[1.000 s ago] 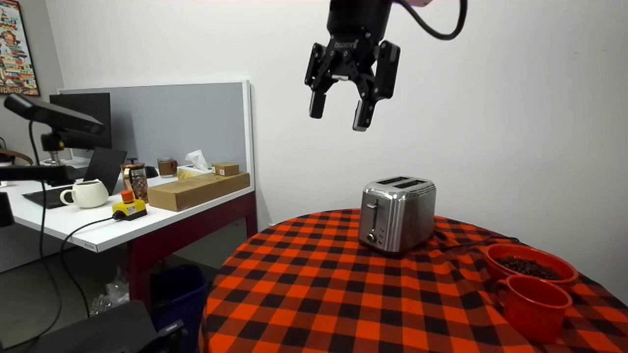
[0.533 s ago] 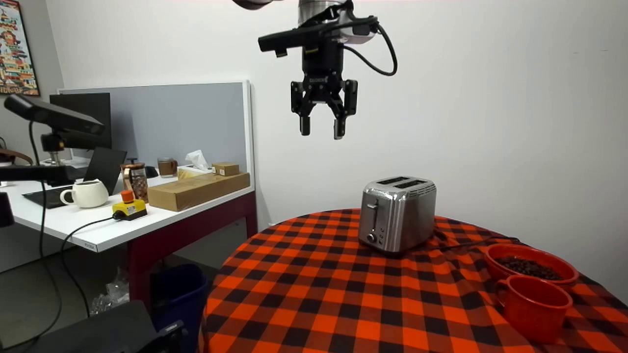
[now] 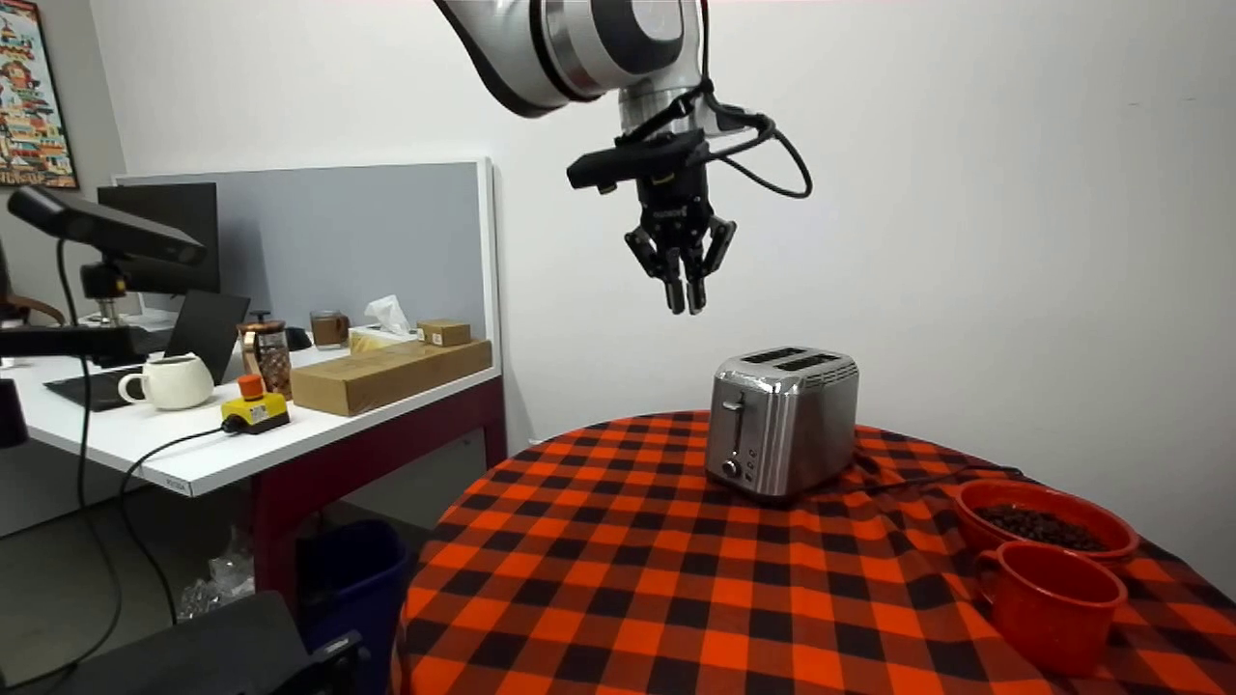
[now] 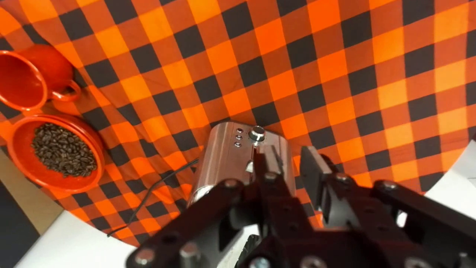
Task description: Switch on the toaster
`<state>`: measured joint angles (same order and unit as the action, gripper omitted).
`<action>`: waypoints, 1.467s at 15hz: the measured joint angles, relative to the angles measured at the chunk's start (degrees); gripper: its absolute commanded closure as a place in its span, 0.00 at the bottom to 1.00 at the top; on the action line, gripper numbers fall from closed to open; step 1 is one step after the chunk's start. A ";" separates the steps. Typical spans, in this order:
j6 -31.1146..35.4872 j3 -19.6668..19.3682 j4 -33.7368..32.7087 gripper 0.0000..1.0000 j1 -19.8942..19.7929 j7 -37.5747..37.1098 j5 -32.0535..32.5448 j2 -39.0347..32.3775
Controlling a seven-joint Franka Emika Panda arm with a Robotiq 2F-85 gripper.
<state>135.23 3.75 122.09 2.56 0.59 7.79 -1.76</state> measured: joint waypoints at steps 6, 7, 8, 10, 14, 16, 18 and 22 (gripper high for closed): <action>11.06 -1.70 -5.56 1.00 0.40 -7.41 8.09 -11.86; 12.20 -2.15 -6.61 1.00 0.66 -8.08 8.29 -13.52; 13.02 -2.54 -7.64 1.00 0.86 -8.50 8.30 -15.06; 13.54 -3.06 -9.82 1.00 1.20 -8.65 8.25 -17.86; 13.45 -3.11 -13.70 1.00 1.63 -8.65 6.96 -22.30; 13.36 -3.10 -15.38 1.00 1.96 -8.63 6.20 -24.15; 13.14 -3.08 -16.83 1.00 2.33 -8.59 5.26 -25.70; 11.73 -3.04 -19.19 1.00 2.79 -8.54 3.57 -28.36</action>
<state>146.96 0.71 102.90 5.36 -7.95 11.37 -30.12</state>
